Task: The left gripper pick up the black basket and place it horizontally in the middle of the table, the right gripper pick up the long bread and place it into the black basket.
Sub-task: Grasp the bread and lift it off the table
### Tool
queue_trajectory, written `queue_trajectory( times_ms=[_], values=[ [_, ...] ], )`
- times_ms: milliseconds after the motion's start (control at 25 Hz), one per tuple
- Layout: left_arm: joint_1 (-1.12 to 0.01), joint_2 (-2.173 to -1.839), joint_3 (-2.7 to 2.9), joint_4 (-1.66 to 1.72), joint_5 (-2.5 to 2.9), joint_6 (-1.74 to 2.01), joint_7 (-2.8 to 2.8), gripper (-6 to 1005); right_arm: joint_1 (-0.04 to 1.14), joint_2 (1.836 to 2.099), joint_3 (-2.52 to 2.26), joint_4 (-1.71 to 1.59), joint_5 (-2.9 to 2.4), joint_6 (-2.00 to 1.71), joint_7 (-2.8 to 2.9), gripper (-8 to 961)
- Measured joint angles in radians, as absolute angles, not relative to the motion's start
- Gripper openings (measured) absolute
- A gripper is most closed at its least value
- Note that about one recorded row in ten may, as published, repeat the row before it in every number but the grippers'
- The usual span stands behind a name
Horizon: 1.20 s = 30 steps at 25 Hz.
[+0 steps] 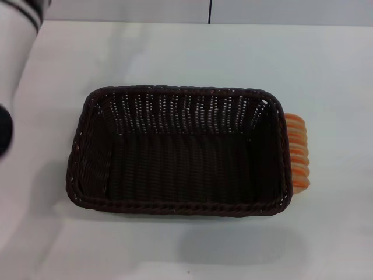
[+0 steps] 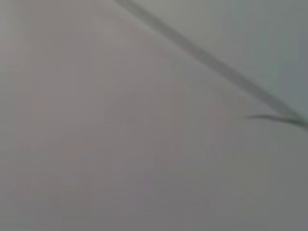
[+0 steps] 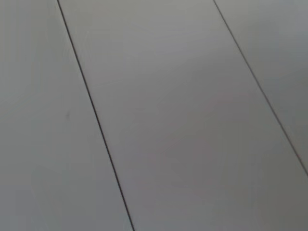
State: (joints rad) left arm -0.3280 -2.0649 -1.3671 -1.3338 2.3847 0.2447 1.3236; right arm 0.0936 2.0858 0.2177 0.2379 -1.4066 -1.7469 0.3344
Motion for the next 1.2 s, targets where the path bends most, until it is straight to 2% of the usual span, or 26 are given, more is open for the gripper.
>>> queue_trajectory(
  times_ms=[40,120,200,440,520,600,1200],
  values=[
    [-0.317,-2.065,-1.300,-1.218,2.388,0.566,1.263,791,0.098,2.085,0.201,0.235,-1.407,-1.748,0.332,820],
    [-0.314,-2.064,-1.275,-1.142,2.393,0.695,1.196,790,0.107,2.084,0.171,0.229,-1.407,-1.748,0.316,820],
    [-0.299,-2.059,-1.264,-0.942,2.426,0.953,0.834,790,0.121,2.084,0.130,0.227,-1.407,-1.750,0.273,819],
    [-0.290,-2.058,-1.313,-0.791,2.457,1.003,0.500,790,0.162,2.085,-0.003,0.238,-1.407,-1.760,0.199,817],
    [-0.308,-2.056,-1.406,-0.511,2.536,1.151,0.063,790,0.175,2.084,-0.041,0.248,-1.408,-1.747,0.199,816],
    [-0.311,-2.056,-1.420,-0.448,2.543,1.188,-0.007,790,0.190,2.084,-0.090,0.260,-1.408,-1.714,0.190,816],
    [-0.315,-2.066,-1.435,-0.317,2.547,1.232,0.007,789,0.300,2.087,-0.257,0.326,-1.425,-1.453,0.178,811]
  ],
)
